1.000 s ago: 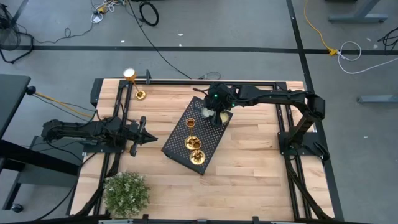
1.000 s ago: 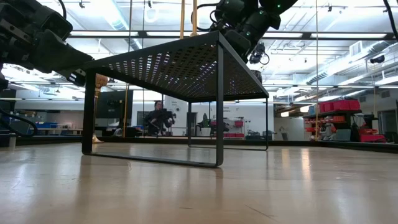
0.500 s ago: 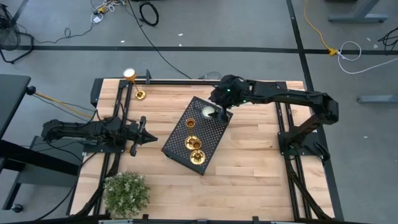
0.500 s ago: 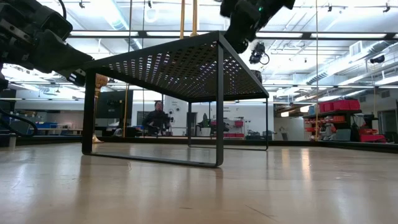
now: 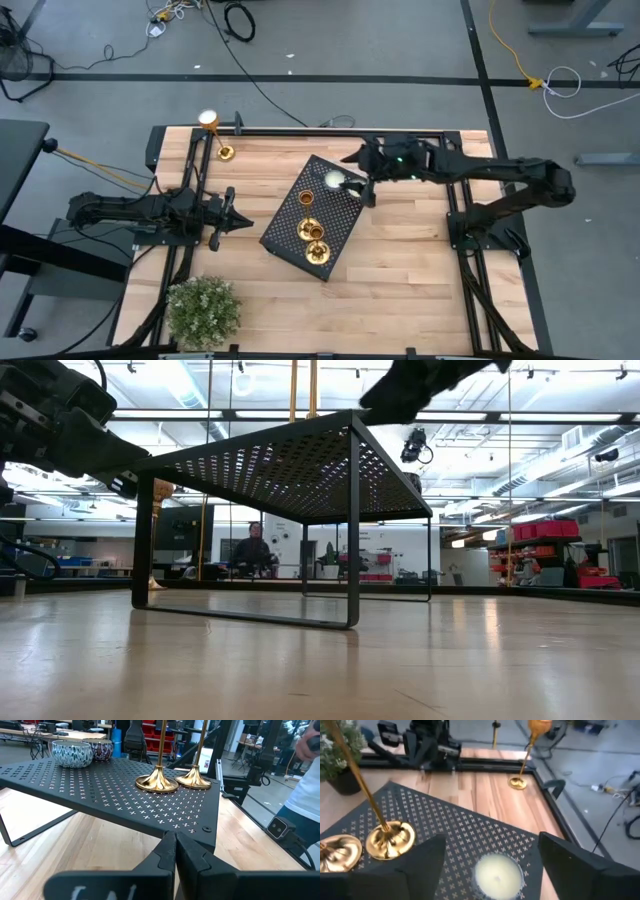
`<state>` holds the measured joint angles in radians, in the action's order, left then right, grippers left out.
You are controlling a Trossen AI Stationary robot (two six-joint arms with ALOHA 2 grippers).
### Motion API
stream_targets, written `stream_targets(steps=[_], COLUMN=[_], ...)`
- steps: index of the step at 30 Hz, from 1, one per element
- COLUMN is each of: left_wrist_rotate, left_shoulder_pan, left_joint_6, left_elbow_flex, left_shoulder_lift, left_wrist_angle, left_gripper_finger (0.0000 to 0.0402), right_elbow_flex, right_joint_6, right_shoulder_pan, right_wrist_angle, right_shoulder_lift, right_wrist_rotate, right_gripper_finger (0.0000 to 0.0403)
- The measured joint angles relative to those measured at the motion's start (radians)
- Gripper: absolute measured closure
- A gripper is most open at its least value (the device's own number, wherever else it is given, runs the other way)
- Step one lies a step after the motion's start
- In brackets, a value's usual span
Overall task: Stock candles on shelf
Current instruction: Put the orange scented candle on the shelf
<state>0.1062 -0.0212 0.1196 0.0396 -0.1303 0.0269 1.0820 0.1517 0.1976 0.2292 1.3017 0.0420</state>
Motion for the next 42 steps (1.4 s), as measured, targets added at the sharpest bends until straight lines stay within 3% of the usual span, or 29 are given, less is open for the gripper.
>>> stream_targets(steps=[18,36,42], left_wrist_rotate=[0.000,0.000,0.000], left_shoulder_pan=[0.000,0.000,0.000], left_joint_6=[0.000,0.000,0.000], left_elbow_flex=[0.000,0.000,0.000], left_shoulder_lift=[0.000,0.000,0.000], left_wrist_angle=[0.000,0.000,0.000], left_gripper_finger=[0.0387,0.0387,0.0387], right_elbow_flex=[-0.412,-0.721,-0.831], right_joint_6=[-0.065,-0.065,-0.112], right_shoulder_pan=[-0.076,-0.102,-0.104], right_wrist_angle=[-0.126,-0.277,-0.356], right_shoulder_lift=[-0.394,-0.678,-0.768], right_wrist_rotate=[0.002,0.003,0.090], right_gripper_finger=[0.0271,0.0394,0.0401])
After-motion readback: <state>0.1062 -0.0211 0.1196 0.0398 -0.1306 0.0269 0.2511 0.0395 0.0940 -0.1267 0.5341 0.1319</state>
